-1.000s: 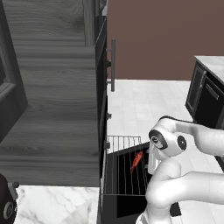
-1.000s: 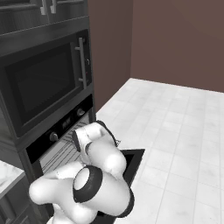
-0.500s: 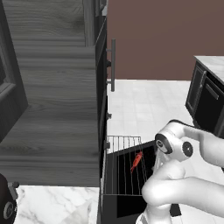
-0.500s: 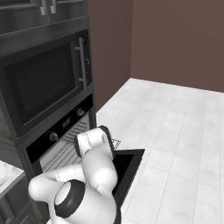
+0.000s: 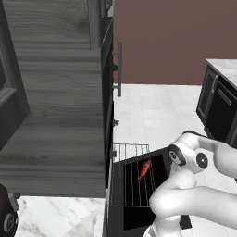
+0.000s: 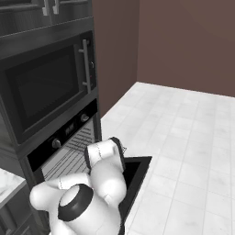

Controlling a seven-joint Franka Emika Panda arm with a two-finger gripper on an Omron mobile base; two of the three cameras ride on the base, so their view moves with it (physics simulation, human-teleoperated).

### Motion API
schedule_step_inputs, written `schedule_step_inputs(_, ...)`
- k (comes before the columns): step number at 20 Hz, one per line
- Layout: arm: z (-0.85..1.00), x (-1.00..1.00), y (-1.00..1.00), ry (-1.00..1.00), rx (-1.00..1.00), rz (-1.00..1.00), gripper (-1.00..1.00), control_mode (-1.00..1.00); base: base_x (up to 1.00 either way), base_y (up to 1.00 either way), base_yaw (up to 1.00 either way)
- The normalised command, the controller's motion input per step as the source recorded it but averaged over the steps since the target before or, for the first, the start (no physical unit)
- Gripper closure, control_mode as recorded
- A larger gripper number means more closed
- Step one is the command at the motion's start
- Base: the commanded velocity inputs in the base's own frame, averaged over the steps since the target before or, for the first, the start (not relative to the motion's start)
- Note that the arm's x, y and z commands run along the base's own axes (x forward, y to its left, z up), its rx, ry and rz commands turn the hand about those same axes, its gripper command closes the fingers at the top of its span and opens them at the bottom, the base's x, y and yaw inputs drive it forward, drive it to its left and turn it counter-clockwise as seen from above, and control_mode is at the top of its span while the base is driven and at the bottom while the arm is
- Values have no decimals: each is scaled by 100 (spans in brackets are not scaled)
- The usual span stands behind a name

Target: Place the fish on the rack of the oven, and slide the rack back inside. Close the oven door.

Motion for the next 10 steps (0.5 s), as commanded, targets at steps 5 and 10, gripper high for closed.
schedule_step_inputs(5, 8, 1, -85, 4, 0, 26, -100, -100, 0, 0, 0)
schedule_step_inputs(10, 1, 25, -61, 0, 0, 32, -100, -100, 0, 0, 0)
